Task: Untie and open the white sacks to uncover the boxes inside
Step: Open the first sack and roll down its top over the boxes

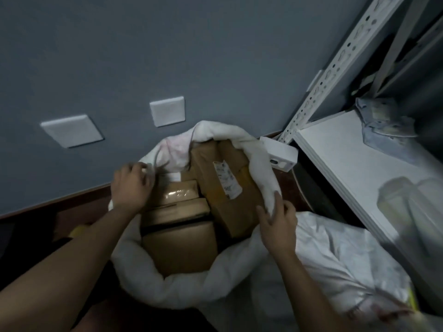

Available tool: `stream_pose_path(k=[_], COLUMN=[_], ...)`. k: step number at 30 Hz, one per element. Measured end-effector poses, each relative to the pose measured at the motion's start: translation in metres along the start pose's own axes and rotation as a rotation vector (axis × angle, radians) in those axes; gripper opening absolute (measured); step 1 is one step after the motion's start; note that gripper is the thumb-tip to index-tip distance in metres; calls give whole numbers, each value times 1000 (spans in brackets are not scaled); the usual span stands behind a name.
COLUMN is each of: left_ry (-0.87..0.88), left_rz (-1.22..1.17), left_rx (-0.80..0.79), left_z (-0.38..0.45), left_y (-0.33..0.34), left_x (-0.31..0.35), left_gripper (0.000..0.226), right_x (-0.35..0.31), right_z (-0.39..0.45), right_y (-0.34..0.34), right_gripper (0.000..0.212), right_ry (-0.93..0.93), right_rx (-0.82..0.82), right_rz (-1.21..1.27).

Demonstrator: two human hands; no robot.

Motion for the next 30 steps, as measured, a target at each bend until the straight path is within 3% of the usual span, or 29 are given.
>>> stream_pose_path(k=[4,8,12,15,18,20,23,25,27,28,30], left_ry=[-366,-470,-440,-444,-322,-279,-331,-339,-76,64,-79], left_rz=[-98,-248,-250,-211,-277,-455,-585,-567,-582,-488,-413], left_rx=[-154,-353,-489,-499,-402,-238,46,-72,-452,-491,-401], left_z=[-62,-82,-91,-96,-90,-83,-74,-64,-63,-65,-74], left_y=[11,24,43,56,42,20,-14,-11,7,11,9], left_x=[-56,-77,-77,-80,-76,-84,-105,-108,-77,-62,-52], left_gripper=[63,87,90,84,53,50,46,43,38,36,38], right_x=[3,9,5,-2,4,10,9,5,5,5,5], right_z=[-16,-16,-18,-20,-10,-3,-9,-20,-30,-35,-45], right_y=[1,-3,8,7,-14,-23,-12,3,15,19,19], right_gripper=[57,54,58,46,28,19,28,27,28,32,42], right_ry=[204,369,317,205,216,241,266,286,290,291,280], right_rx=[58,-12,-110,-89,-1,6,-97,-181,-193,-180,-147], right_rz=[-20,79,-27,-43,287,654,1047,972,863,830,757])
Point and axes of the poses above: each hand's wrist, its own z-axis towards the middle knuckle, its own y-axis out of the palm, x = y × z, the point moved 7 cm from there along z, towards the middle knuckle, and after that the axes turned 11 degrees about -x, right-handed, at the moved point
